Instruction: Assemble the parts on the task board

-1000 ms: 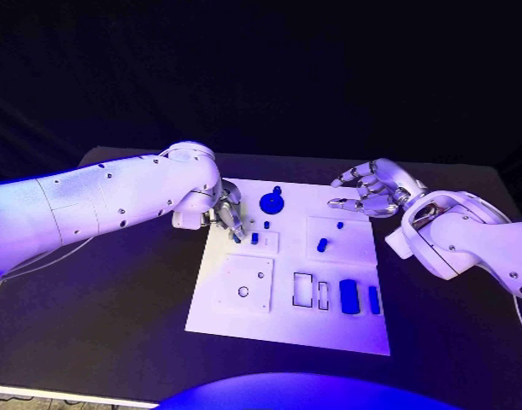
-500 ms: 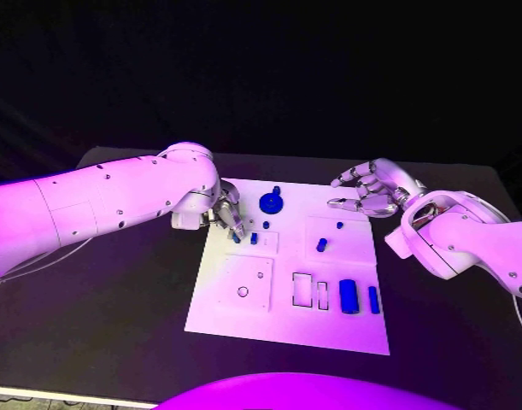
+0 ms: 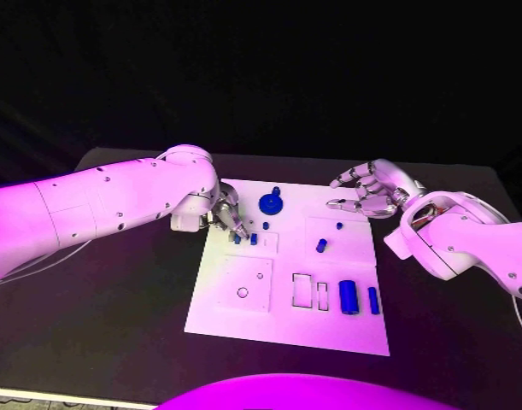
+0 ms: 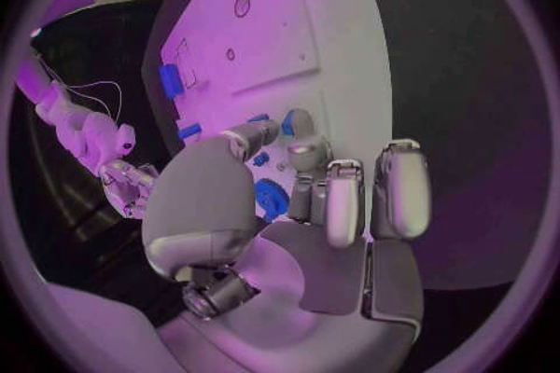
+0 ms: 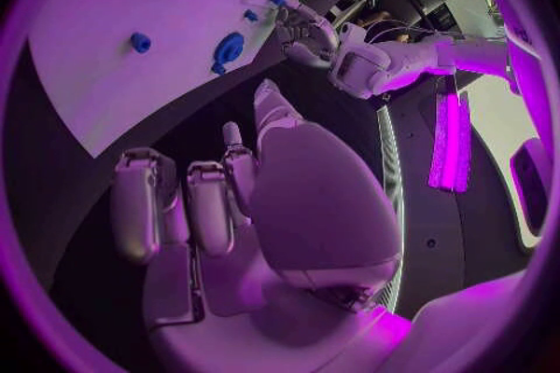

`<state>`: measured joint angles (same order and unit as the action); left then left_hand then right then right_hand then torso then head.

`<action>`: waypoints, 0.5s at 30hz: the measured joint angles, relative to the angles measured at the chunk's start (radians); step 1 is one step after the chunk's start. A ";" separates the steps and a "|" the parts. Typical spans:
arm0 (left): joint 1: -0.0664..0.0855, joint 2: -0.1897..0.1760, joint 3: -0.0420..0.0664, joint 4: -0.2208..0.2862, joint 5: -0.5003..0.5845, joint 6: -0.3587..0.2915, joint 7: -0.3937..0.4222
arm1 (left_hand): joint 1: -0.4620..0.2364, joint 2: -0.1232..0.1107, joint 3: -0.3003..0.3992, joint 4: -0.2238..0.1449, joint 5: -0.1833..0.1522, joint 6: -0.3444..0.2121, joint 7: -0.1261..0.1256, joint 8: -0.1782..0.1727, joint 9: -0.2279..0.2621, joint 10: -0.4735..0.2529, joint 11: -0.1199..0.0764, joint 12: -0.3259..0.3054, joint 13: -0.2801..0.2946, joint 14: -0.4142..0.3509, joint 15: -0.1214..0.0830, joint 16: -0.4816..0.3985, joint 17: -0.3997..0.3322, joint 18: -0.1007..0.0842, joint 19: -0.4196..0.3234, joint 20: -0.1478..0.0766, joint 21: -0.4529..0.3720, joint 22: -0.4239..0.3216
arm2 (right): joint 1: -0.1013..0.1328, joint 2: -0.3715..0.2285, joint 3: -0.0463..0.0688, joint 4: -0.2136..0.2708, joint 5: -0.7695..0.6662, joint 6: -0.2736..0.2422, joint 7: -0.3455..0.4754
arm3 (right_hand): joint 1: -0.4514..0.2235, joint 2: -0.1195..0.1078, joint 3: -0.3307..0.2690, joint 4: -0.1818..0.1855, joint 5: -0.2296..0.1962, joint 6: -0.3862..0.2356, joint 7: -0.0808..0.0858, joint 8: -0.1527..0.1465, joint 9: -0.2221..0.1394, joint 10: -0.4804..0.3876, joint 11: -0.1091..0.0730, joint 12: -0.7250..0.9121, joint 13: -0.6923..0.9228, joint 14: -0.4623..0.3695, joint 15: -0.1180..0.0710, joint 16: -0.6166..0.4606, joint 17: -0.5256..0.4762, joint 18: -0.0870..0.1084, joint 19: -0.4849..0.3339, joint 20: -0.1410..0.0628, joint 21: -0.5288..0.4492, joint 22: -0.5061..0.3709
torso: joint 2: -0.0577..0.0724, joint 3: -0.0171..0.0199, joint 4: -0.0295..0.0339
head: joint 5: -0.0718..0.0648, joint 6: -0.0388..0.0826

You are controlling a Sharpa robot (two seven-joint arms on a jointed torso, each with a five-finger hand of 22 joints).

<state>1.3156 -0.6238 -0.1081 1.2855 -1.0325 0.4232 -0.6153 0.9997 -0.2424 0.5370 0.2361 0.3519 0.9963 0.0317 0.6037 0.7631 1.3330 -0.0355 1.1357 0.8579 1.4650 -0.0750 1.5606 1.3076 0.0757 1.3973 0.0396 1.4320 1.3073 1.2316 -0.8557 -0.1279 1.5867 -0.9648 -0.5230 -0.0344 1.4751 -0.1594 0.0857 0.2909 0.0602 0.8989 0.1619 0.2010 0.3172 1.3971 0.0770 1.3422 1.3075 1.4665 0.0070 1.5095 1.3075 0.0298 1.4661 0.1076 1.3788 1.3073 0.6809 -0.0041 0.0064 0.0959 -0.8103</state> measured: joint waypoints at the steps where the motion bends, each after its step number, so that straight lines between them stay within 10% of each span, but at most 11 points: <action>1: 0.000 0.000 0.000 0.000 0.000 0.000 0.000 | 0.000 0.000 -0.006 0.003 0.000 0.000 0.000 -0.003 0.000 0.000 0.000 0.000 0.000 0.000 0.000 0.000 0.000 0.000 0.000 0.000 0.000 0.000 | 0.000 0.000 0.000 0.000 0.000 0.000 0.000 | 0.000 0.000 0.000 0.000 0.000 0.000 0.000 0.000 0.000 0.000 0.000 0.000 0.000 0.000 0.000 0.000 0.000 0.000 0.000 0.000 0.000 0.000 | 0.000 0.0000 0.0000 | 0.000 0.000; 15: -0.002 -0.017 0.001 0.012 0.003 -0.014 0.005 | 0.001 0.001 -0.066 0.041 -0.008 0.006 0.000 -0.014 0.000 0.000 0.000 0.000 0.001 0.000 0.000 0.000 0.000 0.000 0.000 0.000 0.000 0.000 | 0.000 0.000 0.000 0.000 0.000 0.000 0.000 | 0.000 0.000 0.000 0.000 0.000 -0.004 -0.004 0.000 0.000 0.000 0.000 0.000 0.000 0.000 0.000 0.000 0.000 0.000 0.000 0.000 -0.006 0.000 | 0.000 -0.0010 -0.0006 | -0.001 0.002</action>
<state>1.3132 -0.6411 -0.1074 1.2973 -1.0291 0.4091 -0.6107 1.0008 -0.2414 0.4714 0.2774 0.3443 1.0027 0.0318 0.5894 0.7632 1.3330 -0.0355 1.1357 0.8589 1.4651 -0.0750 1.5605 1.3075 0.0757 1.3973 0.0396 1.4320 1.3073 1.2316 -0.8556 -0.1278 1.5871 -0.9649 -0.5234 -0.0342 1.4751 -0.1594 0.0857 0.2909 0.0602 0.8953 0.1583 0.2010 0.3172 1.3971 0.0770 1.3422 1.3075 1.4665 0.0070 1.5095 1.3074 0.0298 1.4661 0.1076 1.3728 1.3077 0.6804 -0.0051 0.0058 0.0944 -0.8086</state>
